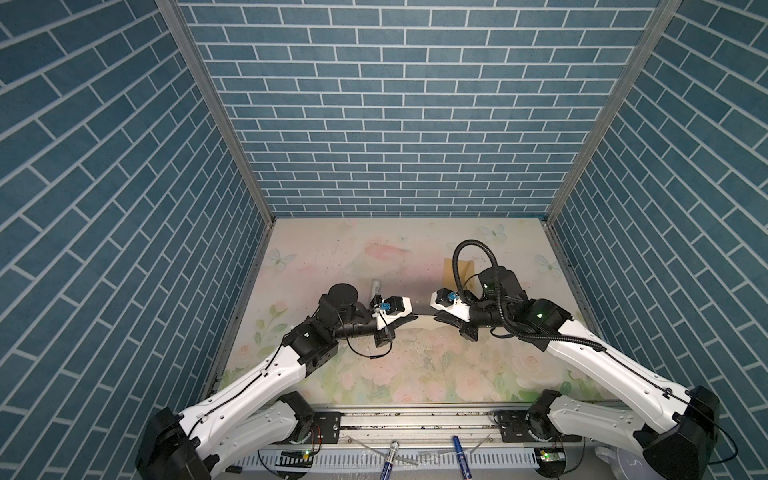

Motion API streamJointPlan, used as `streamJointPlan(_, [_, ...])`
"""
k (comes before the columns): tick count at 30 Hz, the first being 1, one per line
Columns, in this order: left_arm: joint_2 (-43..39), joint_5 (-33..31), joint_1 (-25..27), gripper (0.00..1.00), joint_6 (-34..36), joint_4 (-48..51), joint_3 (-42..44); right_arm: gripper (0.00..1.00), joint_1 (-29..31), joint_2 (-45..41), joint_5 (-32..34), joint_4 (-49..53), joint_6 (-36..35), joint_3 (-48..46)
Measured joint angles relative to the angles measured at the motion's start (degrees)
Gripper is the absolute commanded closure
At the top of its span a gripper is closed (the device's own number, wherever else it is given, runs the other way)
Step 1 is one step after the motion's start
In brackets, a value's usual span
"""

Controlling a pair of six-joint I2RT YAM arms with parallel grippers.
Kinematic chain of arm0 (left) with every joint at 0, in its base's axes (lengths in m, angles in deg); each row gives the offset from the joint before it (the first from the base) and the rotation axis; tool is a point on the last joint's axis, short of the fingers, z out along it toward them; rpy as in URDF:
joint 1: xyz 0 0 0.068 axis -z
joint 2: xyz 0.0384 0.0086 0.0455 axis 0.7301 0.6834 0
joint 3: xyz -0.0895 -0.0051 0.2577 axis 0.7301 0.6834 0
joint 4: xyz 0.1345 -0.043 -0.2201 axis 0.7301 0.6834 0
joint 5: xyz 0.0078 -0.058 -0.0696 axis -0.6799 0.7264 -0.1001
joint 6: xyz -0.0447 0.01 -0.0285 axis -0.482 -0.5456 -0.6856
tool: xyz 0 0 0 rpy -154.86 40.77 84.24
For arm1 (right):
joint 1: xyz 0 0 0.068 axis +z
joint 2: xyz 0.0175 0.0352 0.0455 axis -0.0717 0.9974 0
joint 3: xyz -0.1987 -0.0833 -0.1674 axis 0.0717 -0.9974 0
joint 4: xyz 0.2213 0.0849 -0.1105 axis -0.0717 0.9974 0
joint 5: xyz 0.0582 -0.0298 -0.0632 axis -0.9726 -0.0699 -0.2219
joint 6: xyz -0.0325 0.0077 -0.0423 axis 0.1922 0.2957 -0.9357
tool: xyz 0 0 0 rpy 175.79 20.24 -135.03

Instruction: Place the letter into the envelope and seal it

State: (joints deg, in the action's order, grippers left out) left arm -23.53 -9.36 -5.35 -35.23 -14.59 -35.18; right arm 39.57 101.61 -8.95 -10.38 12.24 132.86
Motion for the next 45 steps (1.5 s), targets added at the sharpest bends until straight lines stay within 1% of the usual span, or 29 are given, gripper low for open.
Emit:
streamJointPlan(4, [-0.7, -0.1, 0.0, 1.0, 0.2, 0.0, 0.2, 0.88, -0.1, 0.0, 2.0, 1.6, 0.0, -0.5])
streamJointPlan(9, [-0.8, -0.2, 0.0, 1.0, 0.5, 0.1, 0.2, 0.99, -0.1, 0.0, 2.7, 2.2, 0.1, -0.7])
streamJointPlan(11, [-0.8, -0.2, 0.0, 1.0, 0.6, 0.1, 0.2, 1.0, -0.1, 0.0, 2.7, 2.3, 0.0, -0.7])
streamJointPlan(17, [-0.9, -0.6, 0.0, 1.0, 0.6, 0.0, 0.4, 1.0, -0.1, 0.0, 2.8, 2.3, 0.0, -0.7])
streamJointPlan(18, [-1.0, -0.9, 0.0, 1.0, 0.6, -0.1, 0.5, 0.99, -0.1, 0.0, 2.9, 2.3, 0.0, -0.7])
streamJointPlan(20, [-1.3, -1.5, 0.1, 1.0, 0.6, -0.3, 0.8, 0.93, -0.1, -0.2, 3.0, 2.2, 0.0, -0.9])
streamJointPlan(23, [-2.1, -2.4, 0.2, 1.0, 0.7, -0.6, 1.5, 0.91, -0.1, -1.0, 4.2, 2.4, 0.0, -1.4])
streamJointPlan(27, [-2.6, -3.1, 0.1, 1.0, 0.7, -0.6, 1.8, 0.91, -0.2, -1.5, 5.7, 2.8, 0.0, -2.0])
streamJointPlan(29, [-2.6, -3.3, 0.1, 1.0, 0.7, -0.7, 1.8, 0.98, -0.2, -1.5, 6.0, 3.0, -0.1, -2.0])
streamJointPlan(30, [-2.6, -3.4, 0.1, 1.0, 0.6, -0.7, 1.8, 0.99, -0.2, -1.5, 6.1, 3.0, -0.2, -2.0])
streamJointPlan(33, [-2.6, -3.5, 0.1, 1.0, 0.6, -0.7, 1.8, 1.0, -0.2, -1.5, 6.2, 3.0, 0.0, -2.0])
streamJointPlan(34, [-2.6, -3.5, 0.1, 1.0, 0.6, -0.7, 1.9, 0.97, -0.2, -1.6, 6.2, 3.0, 0.0, -2.0])
streamJointPlan(36, [-2.6, -4.1, 0.1, 1.0, 0.3, -1.4, 2.1, 0.88, -0.2, -1.7, 6.6, 2.9, 0.2, -2.1])
streamJointPlan(37, [-2.6, -4.7, 0.1, 1.0, 0.0, -1.8, 2.3, 0.85, -0.2, -1.9, 7.1, 2.6, 0.2, -2.2])
streamJointPlan(38, [-2.7, -5.8, 0.1, 1.0, -0.5, -2.6, 2.8, 0.8, -0.2, -2.3, 7.8, 2.3, 0.5, -2.4])
streamJointPlan(40, [-3.2, -9.2, 0.1, 1.0, -2.1, -4.6, 4.0, 0.73, -0.3, -3.1, 10.1, 0.7, 1.8, -3.1])
streamJointPlan(42, [-3.9, -13.9, 0.1, 1.0, -4.6, -6.4, 5.3, 0.5, -0.3, -4.2, 13.5, -1.8, 4.0, -4.1])
streamJointPlan(44, [-4.5, -19.3, 0.1, 1.0, -7.8, -7.6, 5.9, 0.43, -0.7, -4.7, 18.1, -4.8, 7.1, -5.1])
streamJointPlan(45, [-4.6, -21.9, 0.1, 1.0, -9.5, -8.0, 6.0, 0.36, -1.0, -4.7, 20.9, -6.0, 8.8, -5.4])
